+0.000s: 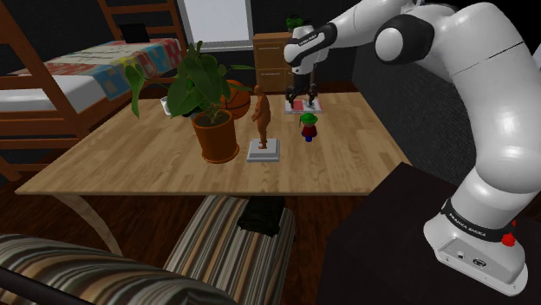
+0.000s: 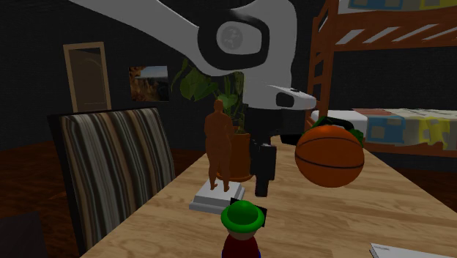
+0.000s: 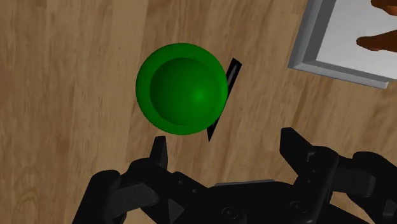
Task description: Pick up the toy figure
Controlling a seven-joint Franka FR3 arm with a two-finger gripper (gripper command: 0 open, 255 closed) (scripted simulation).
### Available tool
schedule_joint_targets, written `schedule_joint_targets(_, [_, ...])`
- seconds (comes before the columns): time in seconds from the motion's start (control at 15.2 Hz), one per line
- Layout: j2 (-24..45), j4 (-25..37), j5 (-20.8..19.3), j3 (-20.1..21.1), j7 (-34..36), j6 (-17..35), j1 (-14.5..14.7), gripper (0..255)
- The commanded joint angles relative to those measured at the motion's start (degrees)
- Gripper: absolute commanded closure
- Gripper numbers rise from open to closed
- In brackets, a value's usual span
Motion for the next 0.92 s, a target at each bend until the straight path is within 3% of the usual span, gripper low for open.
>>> schedule_joint_targets(0.0, [6.15,7.92,0.16,-0.16,0.80,-2.40,-0.85,0])
schedule_joint_targets(0.07, [8.46,11.12,0.21,-0.20,1.08,-3.49,-1.21,0])
schedule_joint_targets(0.66, [11.24,10.13,0.42,-0.01,0.92,0.27,-1.25,0])
schedule_joint_targets(0.73, [11.02,9.81,0.42,-0.01,0.94,0.38,-1.20,255])
schedule_joint_targets(0.86, [11.10,9.95,0.42,-0.01,0.92,0.31,-1.24,255])
